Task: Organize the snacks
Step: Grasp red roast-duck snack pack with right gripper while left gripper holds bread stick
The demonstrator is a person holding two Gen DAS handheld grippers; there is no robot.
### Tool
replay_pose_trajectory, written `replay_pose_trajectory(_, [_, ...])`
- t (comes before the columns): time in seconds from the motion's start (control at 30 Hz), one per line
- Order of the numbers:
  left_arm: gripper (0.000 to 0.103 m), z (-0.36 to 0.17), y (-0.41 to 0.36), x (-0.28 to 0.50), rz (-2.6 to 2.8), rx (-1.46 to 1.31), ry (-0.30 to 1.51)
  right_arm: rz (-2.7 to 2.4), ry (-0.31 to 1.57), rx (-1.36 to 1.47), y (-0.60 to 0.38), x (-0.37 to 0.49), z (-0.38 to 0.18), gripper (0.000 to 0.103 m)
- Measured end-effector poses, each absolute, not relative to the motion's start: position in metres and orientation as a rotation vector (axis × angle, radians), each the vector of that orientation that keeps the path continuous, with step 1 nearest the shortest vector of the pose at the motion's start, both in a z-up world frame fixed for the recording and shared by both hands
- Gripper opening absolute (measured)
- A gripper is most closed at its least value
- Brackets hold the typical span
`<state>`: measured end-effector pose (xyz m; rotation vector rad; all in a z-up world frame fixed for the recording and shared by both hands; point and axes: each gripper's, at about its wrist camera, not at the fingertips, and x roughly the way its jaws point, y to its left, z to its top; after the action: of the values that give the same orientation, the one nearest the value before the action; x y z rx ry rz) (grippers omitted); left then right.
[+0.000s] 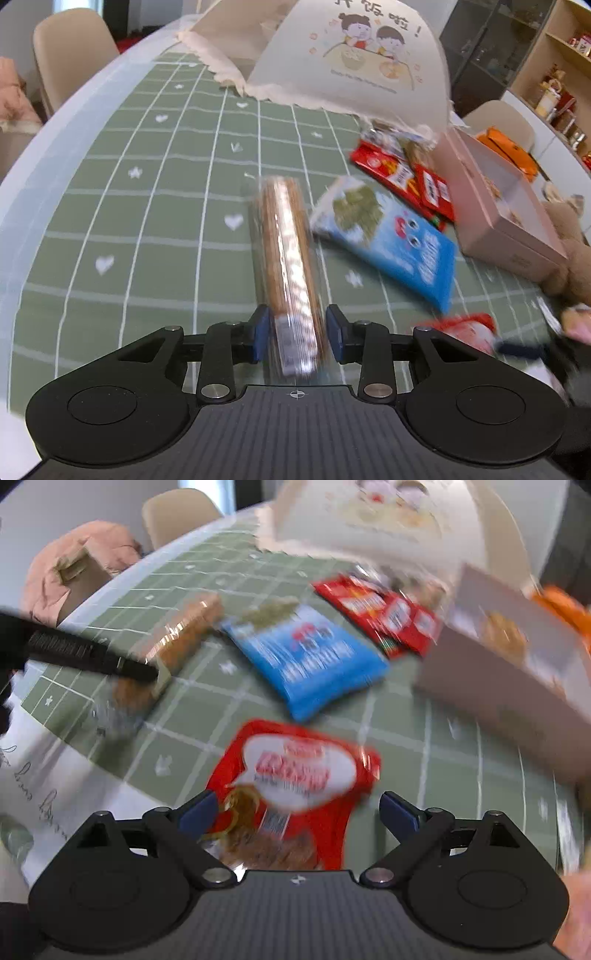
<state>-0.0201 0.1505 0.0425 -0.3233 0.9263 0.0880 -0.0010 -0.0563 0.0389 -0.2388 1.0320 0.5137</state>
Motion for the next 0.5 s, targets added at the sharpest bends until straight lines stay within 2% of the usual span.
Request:
replay_pose_trajectory(0.23, [0.037,0.037,0.152,0.014,0.131,-0.296,0.916,0.441,1.031,-0.19,-0.083,-0.006,0.036,0.098])
replay_pose_trajectory(0.5, [0.036,0.04,0.131,-0.026,0.059,-0.255,0.963,0.431,0.99,-0.152,-0.087,-0.008,0.041,0.098])
